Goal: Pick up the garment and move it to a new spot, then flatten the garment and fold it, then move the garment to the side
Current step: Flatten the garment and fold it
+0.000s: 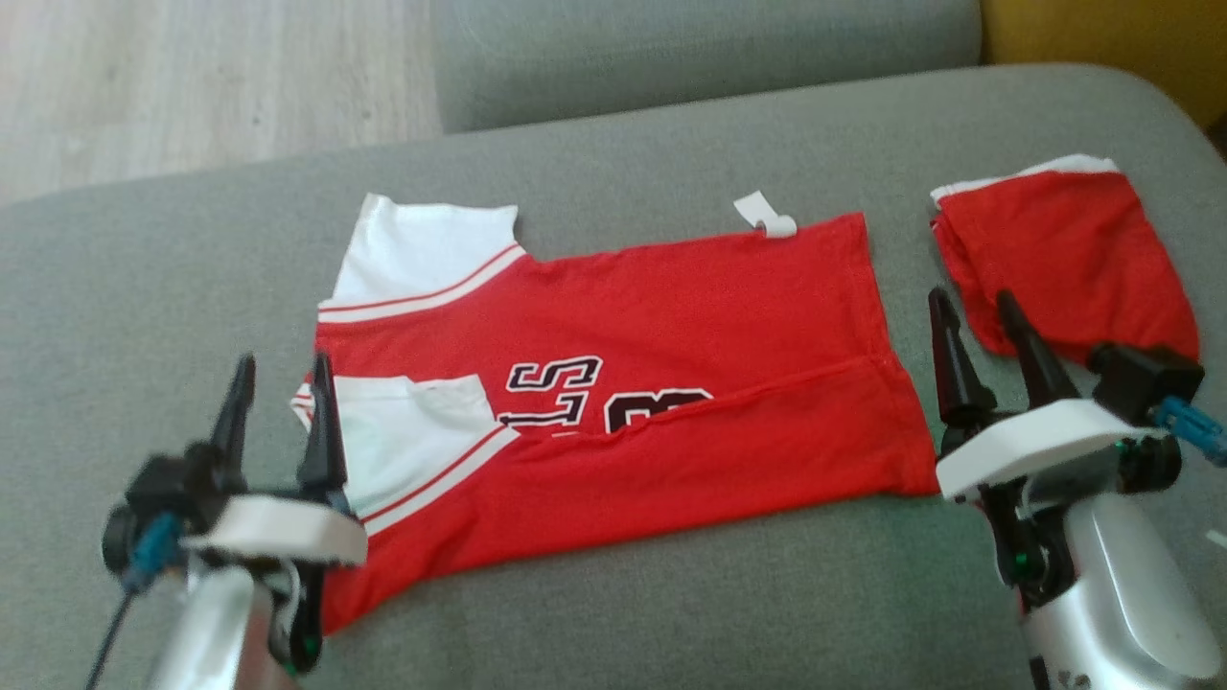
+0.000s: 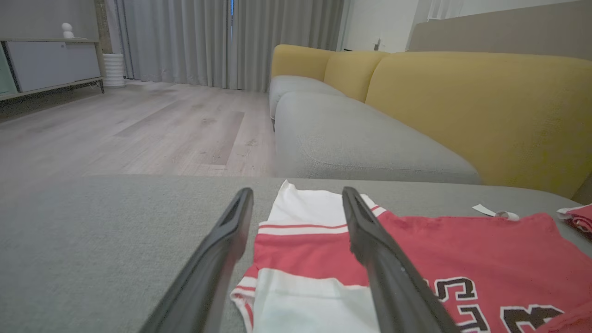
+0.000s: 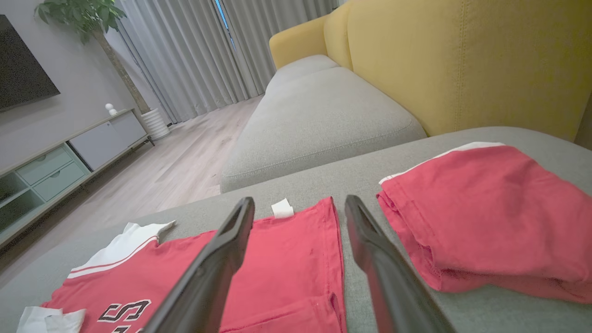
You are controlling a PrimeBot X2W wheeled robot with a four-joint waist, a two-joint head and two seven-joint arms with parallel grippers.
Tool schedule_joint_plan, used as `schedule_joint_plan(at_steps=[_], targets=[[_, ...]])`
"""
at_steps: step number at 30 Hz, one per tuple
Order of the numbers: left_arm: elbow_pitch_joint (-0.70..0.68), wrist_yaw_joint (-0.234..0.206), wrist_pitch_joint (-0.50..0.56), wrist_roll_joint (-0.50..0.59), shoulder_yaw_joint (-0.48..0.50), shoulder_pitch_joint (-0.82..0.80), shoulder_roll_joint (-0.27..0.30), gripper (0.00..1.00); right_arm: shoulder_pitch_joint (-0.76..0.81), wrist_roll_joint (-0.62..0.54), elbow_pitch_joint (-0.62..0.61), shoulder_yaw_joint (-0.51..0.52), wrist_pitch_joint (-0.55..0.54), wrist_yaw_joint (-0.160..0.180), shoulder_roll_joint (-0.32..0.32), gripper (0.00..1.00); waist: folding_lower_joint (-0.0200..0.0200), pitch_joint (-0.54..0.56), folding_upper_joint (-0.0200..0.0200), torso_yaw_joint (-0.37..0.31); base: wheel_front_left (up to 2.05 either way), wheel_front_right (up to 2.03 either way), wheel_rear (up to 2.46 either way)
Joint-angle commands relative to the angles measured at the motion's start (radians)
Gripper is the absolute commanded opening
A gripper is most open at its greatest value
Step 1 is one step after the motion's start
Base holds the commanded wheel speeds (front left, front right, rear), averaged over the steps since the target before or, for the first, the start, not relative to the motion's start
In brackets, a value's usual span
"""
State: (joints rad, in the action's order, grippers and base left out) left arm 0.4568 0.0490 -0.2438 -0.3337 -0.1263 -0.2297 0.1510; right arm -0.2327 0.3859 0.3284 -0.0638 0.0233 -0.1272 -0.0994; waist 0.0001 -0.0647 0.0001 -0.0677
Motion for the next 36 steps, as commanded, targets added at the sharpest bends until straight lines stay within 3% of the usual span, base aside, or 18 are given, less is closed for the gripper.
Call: schedule_joint_plan(at_steps=[1, 7, 15, 21, 28, 36], targets=[[-0.036, 0.004, -0.013, 0.005, 0.04, -0.062, 0.032, 1.0, -0.046, -0.008, -0.046, -0.018, 0.012, -0.003, 0.01, 1.0, -0.0001, -0.019, -0.0001, -0.008, 0.0, 0.0, 0.0], [-0.032, 0.032, 0.041, 0.029, 0.015, -0.213, 0.094, 1.0, -0.117, -0.043, -0.078, -0.004, 0.013, -0.003, 0.017, 1.0, -0.0001, -0.1, -0.0001, -0.025, 0.0, 0.0, 0.0], [0.123, 0.078, 0.303, 0.015, -0.087, -0.528, 0.225, 1.0, -0.251, -0.079, -0.098, -0.023, -0.005, -0.003, 0.012, 1.0, -0.0001, -0.236, -0.0001, -0.051, 0.0, 0.0, 0.0], [0.242, 0.081, 0.453, -0.08, -0.235, -0.673, 0.318, 1.0, -0.329, -0.082, -0.102, -0.056, -0.002, -0.003, 0.017, 1.0, -0.0001, -0.311, -0.0001, -0.084, 0.0, 0.0, 0.0], [0.31, 0.081, 0.496, -0.194, -0.361, -0.768, 0.396, 1.0, -0.37, -0.079, -0.1, -0.079, 0.01, -0.003, 0.022, 1.0, -0.0001, -0.377, -0.0001, -0.117, 0.0, 0.0, 0.0], [0.382, 0.082, 0.524, -0.303, -0.429, -0.848, 0.422, 1.0, -0.393, -0.074, -0.088, -0.094, 0.029, -0.003, 0.021, 1.0, -0.0001, -0.426, -0.0001, -0.148, 0.0, 0.0, 0.0]])
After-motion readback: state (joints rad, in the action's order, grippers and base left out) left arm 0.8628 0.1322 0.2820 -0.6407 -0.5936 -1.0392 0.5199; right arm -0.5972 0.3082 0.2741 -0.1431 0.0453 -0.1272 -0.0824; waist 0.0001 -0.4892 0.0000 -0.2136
